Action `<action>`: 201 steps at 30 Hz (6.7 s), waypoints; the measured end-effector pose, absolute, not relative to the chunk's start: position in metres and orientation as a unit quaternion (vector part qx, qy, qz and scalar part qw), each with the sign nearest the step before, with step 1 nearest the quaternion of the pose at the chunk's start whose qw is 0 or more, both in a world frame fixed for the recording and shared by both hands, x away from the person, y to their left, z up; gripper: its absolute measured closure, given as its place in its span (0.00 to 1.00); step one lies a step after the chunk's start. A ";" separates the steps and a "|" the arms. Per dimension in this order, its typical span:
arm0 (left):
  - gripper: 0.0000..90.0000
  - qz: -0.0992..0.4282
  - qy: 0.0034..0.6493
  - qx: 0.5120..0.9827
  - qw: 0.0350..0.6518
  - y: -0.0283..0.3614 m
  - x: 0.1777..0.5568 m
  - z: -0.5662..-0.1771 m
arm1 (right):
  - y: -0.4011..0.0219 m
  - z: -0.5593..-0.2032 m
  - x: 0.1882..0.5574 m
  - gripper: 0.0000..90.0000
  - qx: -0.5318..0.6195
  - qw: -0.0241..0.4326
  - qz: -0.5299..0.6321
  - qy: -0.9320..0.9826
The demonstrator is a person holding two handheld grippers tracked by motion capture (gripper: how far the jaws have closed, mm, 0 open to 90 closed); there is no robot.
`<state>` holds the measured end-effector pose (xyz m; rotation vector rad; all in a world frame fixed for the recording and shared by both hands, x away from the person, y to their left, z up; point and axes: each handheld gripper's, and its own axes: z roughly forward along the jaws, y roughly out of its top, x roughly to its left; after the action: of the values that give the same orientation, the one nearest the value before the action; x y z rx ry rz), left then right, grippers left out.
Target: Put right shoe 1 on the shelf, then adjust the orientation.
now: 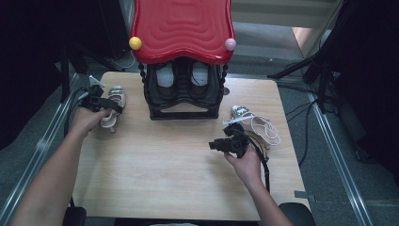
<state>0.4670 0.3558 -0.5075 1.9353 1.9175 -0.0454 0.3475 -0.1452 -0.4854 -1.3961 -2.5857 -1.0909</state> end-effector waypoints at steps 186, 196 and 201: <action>0.45 0.110 0.624 0.704 0.320 0.136 0.504 -0.172 | -0.152 -0.477 0.346 0.74 -0.444 0.008 -0.366 -0.818; 0.33 0.093 0.611 0.713 0.332 0.135 0.503 -0.175 | -0.152 -0.477 0.346 0.74 -0.444 0.007 -0.365 -0.818; 0.30 0.095 0.606 0.714 0.336 0.136 0.501 -0.172 | -0.152 -0.477 0.346 0.74 -0.446 0.008 -0.364 -0.818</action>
<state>0.5006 0.1365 -0.1725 1.8629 1.5807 0.2465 0.3463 -0.1516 -0.4775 -1.3928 -2.5572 -1.1374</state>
